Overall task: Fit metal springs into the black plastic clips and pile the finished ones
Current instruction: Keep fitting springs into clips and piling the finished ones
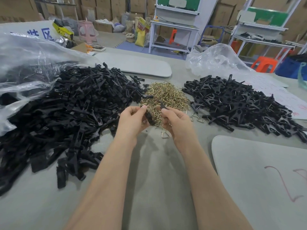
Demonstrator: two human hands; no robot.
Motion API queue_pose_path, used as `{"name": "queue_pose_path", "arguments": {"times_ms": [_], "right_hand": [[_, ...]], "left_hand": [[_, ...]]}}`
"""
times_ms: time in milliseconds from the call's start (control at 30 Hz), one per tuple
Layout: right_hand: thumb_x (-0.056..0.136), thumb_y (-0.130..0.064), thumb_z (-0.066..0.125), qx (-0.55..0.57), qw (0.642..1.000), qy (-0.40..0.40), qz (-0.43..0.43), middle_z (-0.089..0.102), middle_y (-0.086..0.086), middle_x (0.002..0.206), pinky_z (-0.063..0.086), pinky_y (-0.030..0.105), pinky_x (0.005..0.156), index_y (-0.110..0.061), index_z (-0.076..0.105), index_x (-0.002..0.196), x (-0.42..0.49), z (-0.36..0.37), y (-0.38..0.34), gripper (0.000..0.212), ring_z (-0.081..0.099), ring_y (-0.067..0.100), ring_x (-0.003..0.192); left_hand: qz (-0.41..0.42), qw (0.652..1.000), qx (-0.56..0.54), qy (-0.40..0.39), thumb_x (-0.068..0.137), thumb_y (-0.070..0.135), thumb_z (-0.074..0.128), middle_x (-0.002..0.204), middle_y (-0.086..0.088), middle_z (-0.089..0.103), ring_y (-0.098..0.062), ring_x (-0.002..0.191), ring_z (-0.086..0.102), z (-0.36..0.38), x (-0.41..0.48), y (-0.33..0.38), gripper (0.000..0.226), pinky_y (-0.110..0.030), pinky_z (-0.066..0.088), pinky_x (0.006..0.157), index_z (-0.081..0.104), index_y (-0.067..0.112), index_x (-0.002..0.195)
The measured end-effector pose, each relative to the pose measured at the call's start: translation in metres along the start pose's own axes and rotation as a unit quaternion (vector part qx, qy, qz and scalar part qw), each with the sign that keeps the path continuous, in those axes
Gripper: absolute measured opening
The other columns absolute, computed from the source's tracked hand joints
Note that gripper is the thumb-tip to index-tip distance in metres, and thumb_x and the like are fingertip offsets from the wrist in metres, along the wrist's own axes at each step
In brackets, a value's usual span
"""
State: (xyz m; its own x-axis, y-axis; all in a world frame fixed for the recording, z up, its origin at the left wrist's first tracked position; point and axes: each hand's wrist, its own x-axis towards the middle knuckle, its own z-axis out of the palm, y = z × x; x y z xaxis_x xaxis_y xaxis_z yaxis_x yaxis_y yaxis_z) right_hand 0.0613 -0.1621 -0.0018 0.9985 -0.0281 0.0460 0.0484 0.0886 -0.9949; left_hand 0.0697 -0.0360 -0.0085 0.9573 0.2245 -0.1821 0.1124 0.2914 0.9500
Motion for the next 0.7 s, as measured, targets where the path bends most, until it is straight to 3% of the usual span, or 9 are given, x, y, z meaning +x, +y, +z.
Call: {"name": "queue_pose_path", "arguments": {"times_ms": [100, 167, 233, 300, 400, 533, 633, 700], "right_hand": [[0.097, -0.023, 0.052, -0.109, 0.992, -0.019, -0.063, 0.051, 0.008, 0.066, 0.034, 0.032, 0.063, -0.006, 0.067, 0.069, -0.003, 0.008, 0.003, 0.036, 0.038, 0.013, 0.059], [0.097, -0.017, 0.050, -0.162, 0.980, -0.038, -0.106, 0.057, -0.002, 0.062, 0.039, 0.035, 0.064, -0.007, 0.065, 0.072, -0.004, 0.014, 0.007, 0.031, 0.047, 0.013, 0.060], [0.096, -0.015, 0.049, -0.209, 0.969, -0.032, -0.126, 0.066, 0.006, 0.077, 0.045, 0.041, 0.075, -0.012, 0.069, 0.080, -0.001, 0.014, 0.011, 0.026, 0.057, 0.021, 0.078], [0.096, -0.016, 0.049, -0.236, 0.963, -0.014, -0.133, 0.063, 0.007, 0.076, 0.044, 0.040, 0.075, -0.011, 0.068, 0.079, 0.002, 0.012, 0.014, 0.026, 0.054, 0.021, 0.079], [0.095, -0.016, 0.050, -0.221, 0.968, 0.014, -0.119, 0.057, -0.009, 0.060, 0.042, 0.036, 0.064, -0.016, 0.065, 0.071, 0.002, 0.009, 0.014, 0.028, 0.049, 0.012, 0.063], [0.095, -0.015, 0.052, -0.155, 0.985, 0.032, -0.066, 0.059, -0.001, 0.064, 0.051, 0.042, 0.071, -0.017, 0.063, 0.068, 0.003, 0.006, 0.013, 0.029, 0.054, 0.014, 0.064], [0.096, -0.013, 0.050, -0.099, 0.994, 0.015, -0.041, 0.057, -0.003, 0.062, 0.047, 0.022, 0.059, -0.018, 0.063, 0.068, 0.005, 0.005, 0.011, 0.031, 0.051, 0.007, 0.057], [0.098, -0.014, 0.047, -0.072, 0.997, -0.004, -0.025, 0.056, -0.002, 0.064, 0.045, 0.019, 0.056, -0.018, 0.064, 0.071, 0.005, 0.005, 0.011, 0.032, 0.050, 0.006, 0.057]], "left_hand": [[0.029, 0.997, 0.071, 0.020, 0.091, 0.027, 0.062, 0.073, 0.002, 0.052, -0.010, 0.065, 0.048, 0.002, 0.001, -0.002, 0.014, -0.026, 0.046, 0.068, 0.056, 0.017, 0.083], [0.013, 1.000, 0.027, 0.009, 0.093, 0.023, 0.059, 0.071, 0.000, 0.053, -0.007, 0.058, 0.050, 0.004, -0.001, -0.001, 0.014, -0.021, 0.048, 0.061, 0.056, 0.013, 0.084], [-0.007, 0.999, -0.038, -0.005, 0.094, 0.018, 0.058, 0.070, -0.001, 0.057, -0.004, 0.055, 0.056, 0.005, -0.004, 0.001, 0.011, -0.015, 0.051, 0.058, 0.058, 0.008, 0.088], [-0.011, 0.997, -0.073, -0.026, 0.094, 0.011, 0.057, 0.075, -0.003, 0.061, -0.001, 0.057, 0.062, 0.005, -0.006, 0.004, 0.009, -0.013, 0.052, 0.060, 0.062, 0.003, 0.096], [0.012, 0.996, -0.048, -0.071, 0.095, -0.001, 0.051, 0.083, -0.007, 0.064, -0.004, 0.064, 0.065, 0.007, -0.010, 0.006, 0.017, -0.015, 0.055, 0.068, 0.061, 0.000, 0.108], [0.135, 0.970, 0.189, -0.073, 0.092, 0.002, 0.056, 0.087, 0.000, 0.066, -0.012, 0.080, 0.062, 0.010, -0.013, 0.003, 0.021, -0.026, 0.051, 0.085, 0.064, 0.011, 0.108], [0.173, 0.950, 0.247, -0.079, 0.091, 0.012, 0.061, 0.080, 0.009, 0.062, -0.012, 0.080, 0.059, 0.009, -0.014, 0.004, 0.018, -0.023, 0.047, 0.080, 0.060, 0.029, 0.092], [0.162, 0.953, 0.241, -0.088, 0.091, 0.011, 0.060, 0.081, 0.008, 0.062, -0.015, 0.080, 0.062, 0.010, -0.014, 0.003, 0.023, -0.031, 0.051, 0.085, 0.057, 0.033, 0.084]]}}
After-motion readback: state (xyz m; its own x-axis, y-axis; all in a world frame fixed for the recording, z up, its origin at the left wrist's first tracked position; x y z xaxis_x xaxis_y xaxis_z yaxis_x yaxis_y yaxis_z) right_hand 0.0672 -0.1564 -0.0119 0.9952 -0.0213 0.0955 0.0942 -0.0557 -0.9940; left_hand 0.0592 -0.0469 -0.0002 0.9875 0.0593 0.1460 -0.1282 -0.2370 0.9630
